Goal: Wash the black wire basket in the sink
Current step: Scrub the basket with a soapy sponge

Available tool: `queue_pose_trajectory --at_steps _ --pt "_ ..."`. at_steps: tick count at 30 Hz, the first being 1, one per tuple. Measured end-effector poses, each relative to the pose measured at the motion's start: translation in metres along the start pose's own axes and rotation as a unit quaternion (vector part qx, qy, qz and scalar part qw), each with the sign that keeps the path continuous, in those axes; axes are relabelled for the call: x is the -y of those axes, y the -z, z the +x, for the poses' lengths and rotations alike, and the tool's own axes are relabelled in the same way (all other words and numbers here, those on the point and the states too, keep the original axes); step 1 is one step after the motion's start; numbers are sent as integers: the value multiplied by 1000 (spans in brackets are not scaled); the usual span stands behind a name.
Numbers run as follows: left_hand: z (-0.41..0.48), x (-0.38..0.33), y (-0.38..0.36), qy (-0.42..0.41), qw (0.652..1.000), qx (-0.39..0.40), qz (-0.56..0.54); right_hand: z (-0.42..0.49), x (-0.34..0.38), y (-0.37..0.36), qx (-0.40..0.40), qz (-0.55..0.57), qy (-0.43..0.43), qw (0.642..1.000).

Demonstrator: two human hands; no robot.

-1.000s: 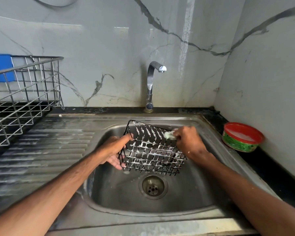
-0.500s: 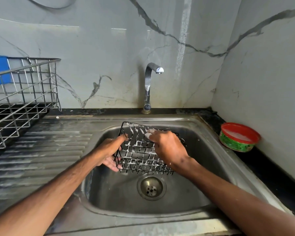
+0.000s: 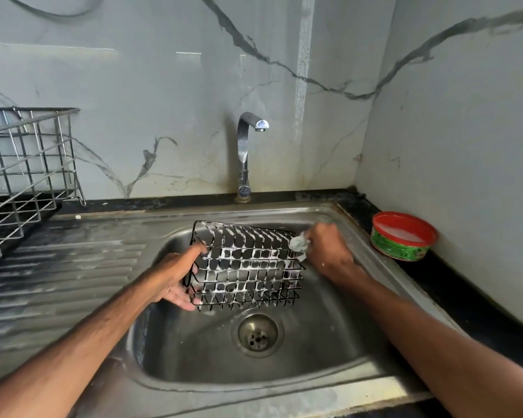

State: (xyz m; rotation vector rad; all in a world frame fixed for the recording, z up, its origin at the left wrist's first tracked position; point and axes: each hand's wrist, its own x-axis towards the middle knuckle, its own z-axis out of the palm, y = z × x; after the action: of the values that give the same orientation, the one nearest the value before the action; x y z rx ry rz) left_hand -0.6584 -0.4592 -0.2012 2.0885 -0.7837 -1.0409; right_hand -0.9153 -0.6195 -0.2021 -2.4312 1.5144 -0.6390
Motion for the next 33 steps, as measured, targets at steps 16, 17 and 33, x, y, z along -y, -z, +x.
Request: queue_pose_trajectory --at_steps 16,17,33 --pt "-7 -8 -7 -31 999 -11 1 5 -8 -7 -7 22 5 1000" --pt "-8 -8 -7 -29 1000 -11 -2 4 -6 -6 -8 18 8 1000" --pt "-11 -11 -11 -74 996 -37 20 6 12 -2 8 34 69 997"
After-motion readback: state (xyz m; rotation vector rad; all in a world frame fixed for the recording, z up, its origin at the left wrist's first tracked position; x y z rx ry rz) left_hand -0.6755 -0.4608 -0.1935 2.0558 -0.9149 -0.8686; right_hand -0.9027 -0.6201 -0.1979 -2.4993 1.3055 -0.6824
